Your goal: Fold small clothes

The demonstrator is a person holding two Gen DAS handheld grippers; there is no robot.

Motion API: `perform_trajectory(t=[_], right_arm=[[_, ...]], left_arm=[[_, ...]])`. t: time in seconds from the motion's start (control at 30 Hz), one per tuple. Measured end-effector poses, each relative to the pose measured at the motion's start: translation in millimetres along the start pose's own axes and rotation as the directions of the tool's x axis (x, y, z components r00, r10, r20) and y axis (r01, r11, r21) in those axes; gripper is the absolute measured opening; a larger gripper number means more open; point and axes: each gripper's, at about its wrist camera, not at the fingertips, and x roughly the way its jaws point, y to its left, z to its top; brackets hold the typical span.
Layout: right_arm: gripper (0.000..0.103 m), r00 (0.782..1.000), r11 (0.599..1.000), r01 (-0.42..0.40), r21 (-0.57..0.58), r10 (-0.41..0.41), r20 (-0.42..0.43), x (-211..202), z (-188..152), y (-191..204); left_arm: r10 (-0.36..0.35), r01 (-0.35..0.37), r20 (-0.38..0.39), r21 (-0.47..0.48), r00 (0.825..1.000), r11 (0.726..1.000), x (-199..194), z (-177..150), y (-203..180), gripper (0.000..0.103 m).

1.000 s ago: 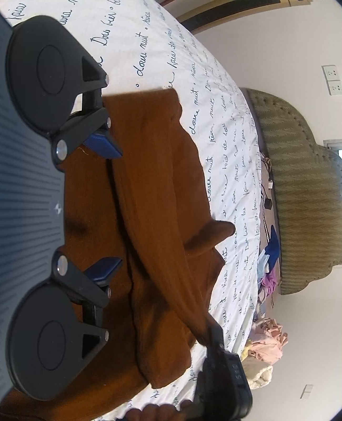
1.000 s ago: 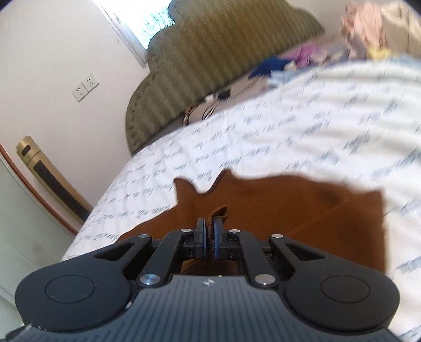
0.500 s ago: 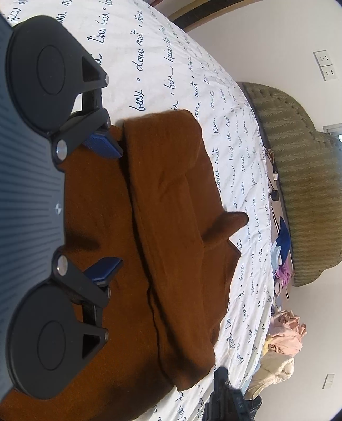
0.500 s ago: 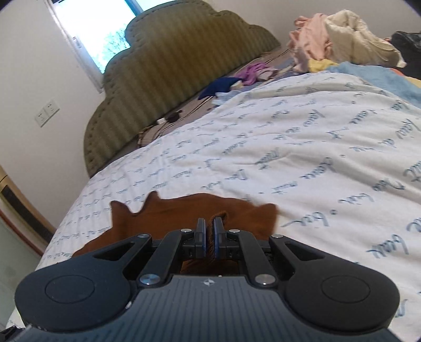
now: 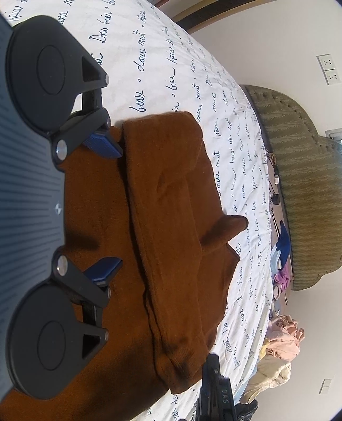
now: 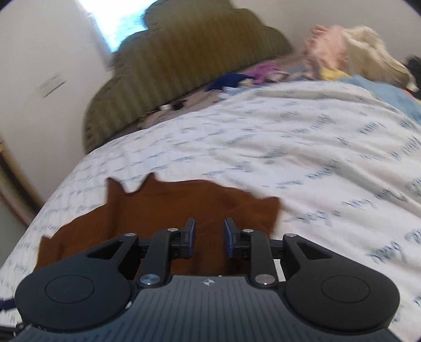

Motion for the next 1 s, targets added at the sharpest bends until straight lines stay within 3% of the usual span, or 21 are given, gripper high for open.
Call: perform_trajectory(t=[0.07,0.13,0.23,0.33,0.4,0.57,0.67,1.0], right_arm=[[0.034,0.999,0.999,-0.015,-0.037,0.014,-0.033,6.9,-3.0,12.2],[0.042,0.996,0.996,0.03,-0.086,-0.037,-0.08,20.0,-7.6,19.9],[0.042,0.988,0.989,0.108,-0.099,-0.118,-0.097,30.9,-13.1,16.6],[0.051,0.995,0.997,0.053,-0.049,-0.057,-0.077,19.8,-15.5,14.8],[0.059,0.995,0.995,0.047,-0.089,-0.054,-0.081,17.3,-19.7,20.6],[0.06,0.99,0.977,0.102,-0.189,-0.118,-0.072,10.5,-30.3,30.4],[0.067,0.993,0.973,0.09,-0.214,-0.103,-0.049,-4.4,-32.1,36.1],[0.074,0.999,0.975,0.009,-0.223,-0.019,-0.042,-51.0,-46.2,43.6]], left_arm=[[0.008,-0.008,-0.008,-0.006,1.0,1.0,2.2,-0.3,0.5,0.082],[0.006,-0.007,-0.014,-0.016,1.0,1.0,3.1,-0.8,1.9,0.082],[0.006,-0.006,-0.016,-0.024,1.0,1.0,2.6,-2.1,4.0,0.082],[0.012,-0.013,-0.022,-0.027,1.0,1.0,4.6,-2.5,4.8,0.082],[0.009,-0.01,-0.025,-0.037,1.0,0.999,5.5,-2.5,4.5,0.082],[0.012,-0.012,-0.022,-0.032,1.0,0.999,3.8,-5.3,3.0,0.082],[0.022,-0.022,-0.022,-0.03,1.0,0.999,4.1,-6.4,2.7,0.082],[0.03,-0.031,-0.023,-0.031,0.999,0.999,-0.5,-12.5,-1.7,0.082]])
